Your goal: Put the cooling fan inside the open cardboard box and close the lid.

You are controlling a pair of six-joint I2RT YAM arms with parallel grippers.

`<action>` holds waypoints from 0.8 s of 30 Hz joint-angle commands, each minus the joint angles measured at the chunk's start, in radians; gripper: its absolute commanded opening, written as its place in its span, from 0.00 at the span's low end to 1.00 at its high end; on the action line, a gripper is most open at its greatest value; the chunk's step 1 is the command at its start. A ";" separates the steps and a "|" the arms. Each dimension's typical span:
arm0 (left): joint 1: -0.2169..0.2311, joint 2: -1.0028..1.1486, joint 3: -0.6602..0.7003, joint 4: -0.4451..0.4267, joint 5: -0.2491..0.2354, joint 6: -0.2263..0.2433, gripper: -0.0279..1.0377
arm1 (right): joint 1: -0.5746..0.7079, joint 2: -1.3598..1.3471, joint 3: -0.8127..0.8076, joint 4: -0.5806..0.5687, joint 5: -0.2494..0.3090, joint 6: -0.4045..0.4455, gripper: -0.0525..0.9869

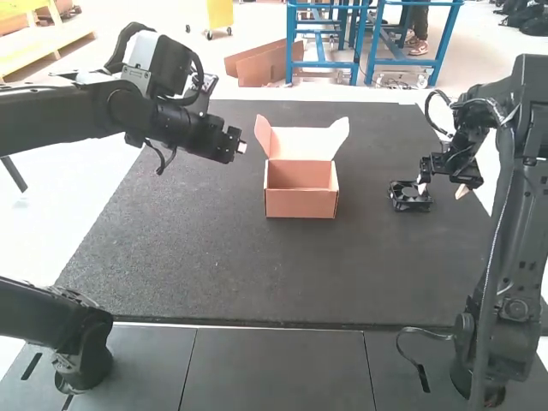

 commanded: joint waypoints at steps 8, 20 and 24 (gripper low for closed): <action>0.003 0.001 0.025 0.007 0.005 -0.005 0.94 | 0.002 0.025 0.032 0.049 0.031 0.020 0.92; 0.003 0.001 0.015 0.007 0.005 -0.005 0.94 | -0.004 0.025 0.038 0.078 0.048 0.020 0.92; 0.001 0.001 0.015 0.003 0.005 -0.005 0.94 | -0.004 0.036 0.037 0.078 0.058 0.020 0.92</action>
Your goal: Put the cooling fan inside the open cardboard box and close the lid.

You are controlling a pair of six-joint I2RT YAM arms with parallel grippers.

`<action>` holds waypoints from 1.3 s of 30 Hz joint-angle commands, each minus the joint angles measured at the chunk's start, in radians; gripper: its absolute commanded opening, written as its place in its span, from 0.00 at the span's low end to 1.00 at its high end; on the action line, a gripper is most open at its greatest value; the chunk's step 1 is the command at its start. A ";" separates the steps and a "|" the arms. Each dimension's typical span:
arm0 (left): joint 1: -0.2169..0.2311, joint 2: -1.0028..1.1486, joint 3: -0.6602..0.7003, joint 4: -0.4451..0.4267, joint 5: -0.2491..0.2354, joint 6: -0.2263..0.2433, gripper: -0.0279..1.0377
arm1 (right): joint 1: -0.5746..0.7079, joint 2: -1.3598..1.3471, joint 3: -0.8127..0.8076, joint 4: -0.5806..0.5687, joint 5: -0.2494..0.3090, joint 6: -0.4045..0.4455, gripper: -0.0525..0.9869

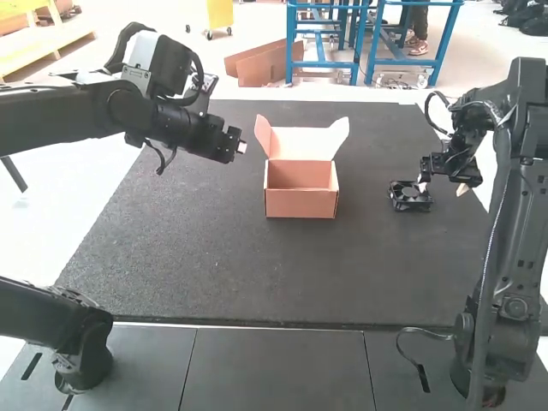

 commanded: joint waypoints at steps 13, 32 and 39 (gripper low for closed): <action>0.001 0.001 0.017 -0.008 0.005 -0.005 0.94 | -0.003 0.074 0.021 -0.031 0.049 0.012 0.92; 0.001 0.001 0.015 -0.011 0.005 -0.005 0.94 | -0.006 0.067 0.036 -0.037 -0.118 0.140 0.03; 0.003 0.001 -0.011 0.001 0.000 -0.007 0.94 | 0.004 -0.143 0.049 -0.083 -0.155 0.153 0.03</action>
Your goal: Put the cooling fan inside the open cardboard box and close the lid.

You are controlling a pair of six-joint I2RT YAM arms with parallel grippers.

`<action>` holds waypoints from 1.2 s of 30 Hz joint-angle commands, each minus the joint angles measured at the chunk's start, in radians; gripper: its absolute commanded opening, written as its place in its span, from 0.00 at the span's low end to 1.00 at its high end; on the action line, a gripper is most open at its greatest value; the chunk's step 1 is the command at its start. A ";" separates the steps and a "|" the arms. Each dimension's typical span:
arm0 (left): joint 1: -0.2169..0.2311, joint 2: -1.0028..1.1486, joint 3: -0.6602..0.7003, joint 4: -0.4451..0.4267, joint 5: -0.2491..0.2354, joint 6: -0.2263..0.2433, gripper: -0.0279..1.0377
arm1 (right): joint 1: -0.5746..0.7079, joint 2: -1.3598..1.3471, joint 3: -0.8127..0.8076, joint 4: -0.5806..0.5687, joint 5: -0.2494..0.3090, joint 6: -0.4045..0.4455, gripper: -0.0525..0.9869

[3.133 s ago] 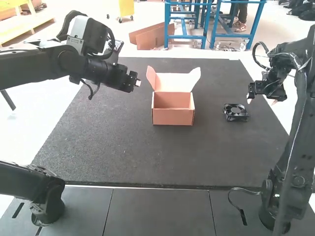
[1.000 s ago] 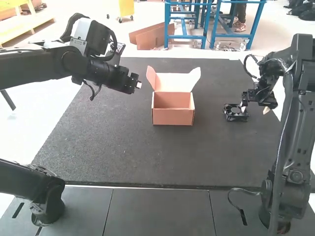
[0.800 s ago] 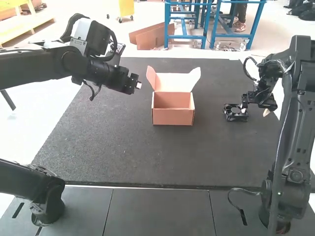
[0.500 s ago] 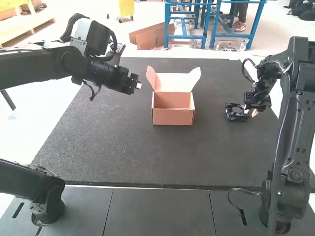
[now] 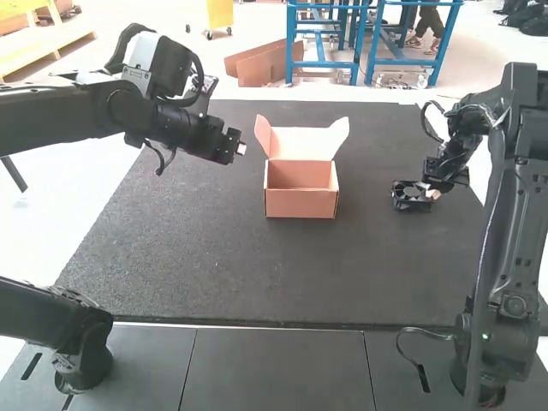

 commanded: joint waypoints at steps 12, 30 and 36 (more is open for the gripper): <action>0.003 -0.001 -0.052 0.064 -0.010 -0.003 0.94 | 0.142 -0.518 -0.151 -0.099 -0.089 0.138 0.04; 0.003 -0.046 -0.072 0.007 -0.039 0.018 0.94 | 0.544 -0.630 -0.211 0.036 -0.042 0.435 0.04; 0.003 -0.084 -0.069 -0.002 -0.047 0.039 0.94 | 0.603 -0.568 -0.175 0.087 -0.012 0.451 0.04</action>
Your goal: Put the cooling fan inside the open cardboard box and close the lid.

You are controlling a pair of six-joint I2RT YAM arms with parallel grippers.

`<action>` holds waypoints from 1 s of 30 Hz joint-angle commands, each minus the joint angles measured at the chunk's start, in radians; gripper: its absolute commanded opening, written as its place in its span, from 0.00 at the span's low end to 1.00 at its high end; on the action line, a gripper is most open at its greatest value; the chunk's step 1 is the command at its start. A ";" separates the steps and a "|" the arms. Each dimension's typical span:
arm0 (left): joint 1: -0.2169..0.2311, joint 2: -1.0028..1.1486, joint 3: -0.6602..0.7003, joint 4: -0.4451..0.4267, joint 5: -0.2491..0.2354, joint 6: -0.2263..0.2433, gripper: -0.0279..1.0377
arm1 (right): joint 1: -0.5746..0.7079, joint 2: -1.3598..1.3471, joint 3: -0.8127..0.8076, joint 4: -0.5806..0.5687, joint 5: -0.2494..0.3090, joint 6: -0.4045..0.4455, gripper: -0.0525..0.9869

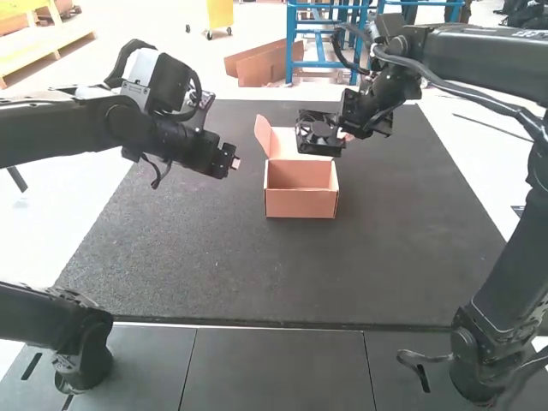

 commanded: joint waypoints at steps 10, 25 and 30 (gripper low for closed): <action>0.003 -0.075 0.000 0.022 -0.014 0.022 0.94 | 0.051 0.160 0.108 0.091 0.050 0.058 0.04; -0.001 -0.077 0.000 0.048 -0.008 0.023 0.94 | 0.051 0.405 0.280 0.042 0.101 0.032 0.04; 0.003 -0.075 0.000 0.048 0.006 0.023 0.94 | 0.051 0.457 0.324 -0.015 0.116 0.007 0.04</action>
